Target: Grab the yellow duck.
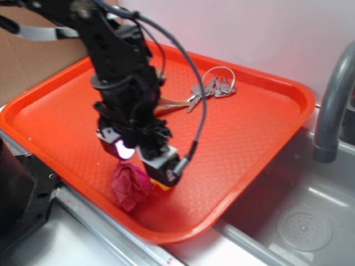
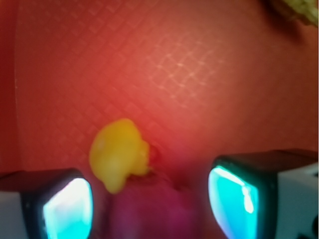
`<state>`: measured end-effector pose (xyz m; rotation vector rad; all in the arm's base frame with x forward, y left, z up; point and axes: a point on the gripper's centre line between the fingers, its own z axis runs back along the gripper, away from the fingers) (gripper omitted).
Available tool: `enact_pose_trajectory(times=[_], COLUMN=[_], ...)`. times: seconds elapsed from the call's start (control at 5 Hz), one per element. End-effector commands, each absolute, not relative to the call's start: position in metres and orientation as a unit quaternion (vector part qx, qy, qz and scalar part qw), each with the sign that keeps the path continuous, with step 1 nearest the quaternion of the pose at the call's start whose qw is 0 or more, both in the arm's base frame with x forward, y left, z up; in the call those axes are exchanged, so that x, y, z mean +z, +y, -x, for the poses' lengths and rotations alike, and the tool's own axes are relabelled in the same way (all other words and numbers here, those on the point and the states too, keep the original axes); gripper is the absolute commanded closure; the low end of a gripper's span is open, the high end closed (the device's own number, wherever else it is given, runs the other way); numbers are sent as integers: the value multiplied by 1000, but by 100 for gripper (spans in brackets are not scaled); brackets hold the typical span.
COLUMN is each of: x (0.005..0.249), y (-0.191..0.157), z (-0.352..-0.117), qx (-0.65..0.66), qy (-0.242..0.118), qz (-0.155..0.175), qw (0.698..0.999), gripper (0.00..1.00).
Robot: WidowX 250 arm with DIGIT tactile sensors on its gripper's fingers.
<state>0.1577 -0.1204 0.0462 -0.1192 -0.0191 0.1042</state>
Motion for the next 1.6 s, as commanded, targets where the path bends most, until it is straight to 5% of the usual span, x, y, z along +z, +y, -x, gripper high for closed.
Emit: enact_pose_trajectory(times=[0.0, 0.2, 0.4, 0.6, 1.0, 1.4], x=[39, 25, 16, 35, 108, 133], y=[-144, -150, -155, -151, -76, -10], z=[-162, -161, -160, -162, -162, -156], qx=[40, 27, 20, -5, 21, 101], qy=[-9, 18, 34, 30, -35, -50], qz=[71, 49, 35, 40, 38, 4], qw=[997, 998, 999, 999, 998, 994], gripper=[0, 64, 100, 100, 100, 100])
